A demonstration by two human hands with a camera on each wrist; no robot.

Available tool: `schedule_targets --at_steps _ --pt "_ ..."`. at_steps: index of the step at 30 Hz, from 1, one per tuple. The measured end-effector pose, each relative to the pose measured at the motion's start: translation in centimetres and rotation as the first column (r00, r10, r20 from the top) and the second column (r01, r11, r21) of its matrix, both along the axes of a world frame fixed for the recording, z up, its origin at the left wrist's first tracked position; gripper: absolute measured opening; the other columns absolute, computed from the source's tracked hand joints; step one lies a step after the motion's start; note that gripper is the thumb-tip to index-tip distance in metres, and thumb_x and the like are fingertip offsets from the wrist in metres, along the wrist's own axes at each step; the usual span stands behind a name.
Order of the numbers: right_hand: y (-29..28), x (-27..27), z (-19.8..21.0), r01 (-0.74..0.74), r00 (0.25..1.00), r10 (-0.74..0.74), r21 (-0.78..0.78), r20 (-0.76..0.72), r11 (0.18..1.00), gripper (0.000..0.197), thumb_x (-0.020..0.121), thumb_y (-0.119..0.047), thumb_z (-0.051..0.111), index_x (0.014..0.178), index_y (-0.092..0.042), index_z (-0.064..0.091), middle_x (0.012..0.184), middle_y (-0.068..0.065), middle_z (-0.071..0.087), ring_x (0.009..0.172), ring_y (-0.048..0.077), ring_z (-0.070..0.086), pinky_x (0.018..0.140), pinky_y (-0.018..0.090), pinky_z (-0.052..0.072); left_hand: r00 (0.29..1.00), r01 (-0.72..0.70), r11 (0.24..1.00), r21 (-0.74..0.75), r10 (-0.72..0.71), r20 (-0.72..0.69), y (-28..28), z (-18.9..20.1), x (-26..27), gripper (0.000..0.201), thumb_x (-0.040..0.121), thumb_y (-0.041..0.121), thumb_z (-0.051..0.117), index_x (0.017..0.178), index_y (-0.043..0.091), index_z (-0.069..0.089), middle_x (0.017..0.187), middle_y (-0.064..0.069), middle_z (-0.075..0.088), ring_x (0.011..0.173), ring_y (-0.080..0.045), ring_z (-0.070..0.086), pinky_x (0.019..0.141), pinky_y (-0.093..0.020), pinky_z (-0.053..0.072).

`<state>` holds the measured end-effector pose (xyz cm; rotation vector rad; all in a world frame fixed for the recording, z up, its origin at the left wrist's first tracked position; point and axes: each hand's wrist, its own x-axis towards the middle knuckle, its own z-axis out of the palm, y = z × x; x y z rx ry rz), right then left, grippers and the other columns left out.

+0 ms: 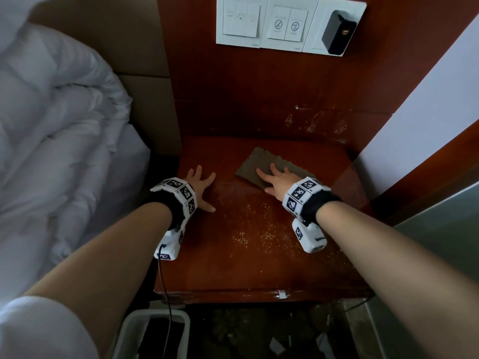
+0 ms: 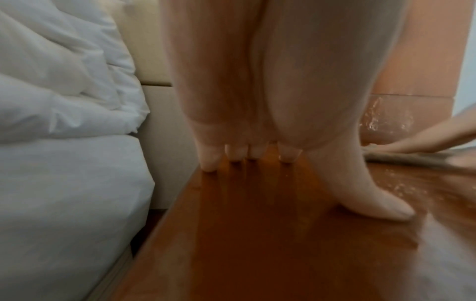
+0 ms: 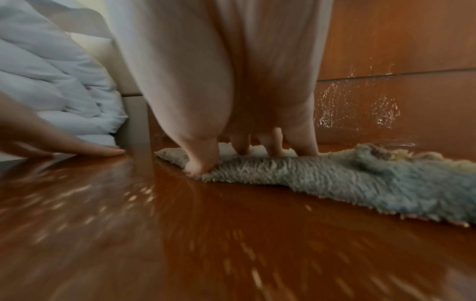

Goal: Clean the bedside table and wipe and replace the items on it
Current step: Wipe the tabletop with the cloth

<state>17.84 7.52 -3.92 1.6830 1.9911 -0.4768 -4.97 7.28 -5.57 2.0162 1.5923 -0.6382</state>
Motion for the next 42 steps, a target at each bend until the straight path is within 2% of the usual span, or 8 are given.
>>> schedule_targets --at_steps 6,11,17,25,31,36,39,42 --pt "-0.7 -0.3 0.2 -0.021 1.0 0.021 0.016 -0.001 1.0 0.059 0.102 -0.031 0.032 0.149 -0.038 -0.003 0.16 0.005 -0.008 0.144 0.043 0.003 0.115 0.051 0.023 1.0 -0.006 1.0 0.002 0.006 0.008 0.0 0.1 0.0 0.105 0.082 0.048 0.064 0.15 0.024 -0.012 0.154 -0.015 -0.024 0.144 -0.036 -0.014 0.116 -0.053 0.009" --pt "-3.2 -0.7 -0.4 -0.109 0.994 0.109 0.018 -0.001 0.994 0.059 0.101 -0.033 0.031 0.148 -0.041 -0.004 0.16 0.002 -0.01 0.145 0.04 0.002 0.11 0.055 0.032 1.0 -0.008 1.0 -0.003 0.008 0.01 0.1 0.1 0.1 0.106 0.081 0.048 0.065 0.15 0.024 -0.013 0.154 -0.015 -0.024 0.144 -0.035 -0.014 0.117 -0.053 0.009" --pt "-4.9 -1.0 -0.5 -0.171 0.985 0.171 0.025 -0.001 0.985 0.06 0.101 -0.033 0.032 0.147 -0.042 -0.005 0.159 0.001 -0.011 0.145 0.04 0.002 0.103 0.049 0.043 1.0 -0.008 1.0 0.004 0.008 0.019 0.1 0.0 0.0 0.106 0.081 0.048 0.065 0.15 0.025 -0.012 0.155 -0.015 -0.024 0.144 -0.035 -0.014 0.118 -0.052 0.009" --pt "-2.4 -2.5 0.1 -0.139 0.99 0.14 -0.019 0.019 0.99 0.06 0.101 -0.033 0.032 0.148 -0.042 -0.006 0.159 0.001 -0.011 0.145 0.04 0.002 0.11 0.055 0.031 1.0 0.001 1.0 0.002 -0.001 0.007 0.3 -0.1 0.0 0.106 0.081 0.049 0.064 0.15 0.024 -0.013 0.155 -0.015 -0.024 0.144 -0.035 -0.014 0.118 -0.052 0.009" --pt "0.0 -4.2 0.6 -0.082 0.996 0.083 -0.027 0.032 0.996 0.06 0.102 -0.033 0.032 0.149 -0.039 -0.005 0.16 0.004 -0.01 0.144 0.041 0.003 0.114 0.05 0.022 1.0 -0.002 1.0 0.004 0.002 0.01 0.2 -0.2 0.0 0.106 0.081 0.049 0.065 0.15 0.024 -0.012 0.155 -0.015 -0.024 0.145 -0.035 -0.014 0.117 -0.053 0.01" --pt "0.2 -4.7 1.1 -0.113 0.992 0.112 0.0 0.056 0.994 0.059 0.103 -0.031 0.03 0.15 -0.032 -0.004 0.159 0.011 -0.008 0.145 0.039 0.009 0.116 0.044 0.014 1.0 0.0 1.0 0.009 0.0 0.002 0.2 -0.1 0.0 0.106 0.081 0.049 0.064 0.15 0.024 -0.013 0.154 -0.015 -0.024 0.145 -0.035 -0.014 0.117 -0.054 0.01" --pt "-0.1 -3.8 0.4 -0.127 0.992 0.127 0.004 0.009 0.992 0.06 0.102 -0.033 0.032 0.15 -0.035 -0.004 0.16 0.007 -0.007 0.144 0.042 0.007 0.115 0.047 0.018 1.0 -0.009 1.0 0.012 0.009 0.014 0.2 -0.1 0.0 0.106 0.081 0.048 0.065 0.15 0.024 -0.012 0.155 -0.015 -0.024 0.145 -0.034 -0.014 0.117 -0.053 0.009" --pt "-0.3 -1.7 -0.1 -0.166 0.986 0.166 0.03 -0.022 0.986 0.06 0.1 -0.036 0.036 0.149 -0.039 0.0 0.16 0.002 -0.005 0.145 0.04 0.007 0.115 0.048 0.023 1.0 -0.007 1.0 0.019 0.007 0.015 0.2 -0.2 0.1 0.107 0.081 0.048 0.065 0.15 0.024 -0.012 0.155 -0.015 -0.023 0.145 -0.035 -0.014 0.118 -0.052 0.009"
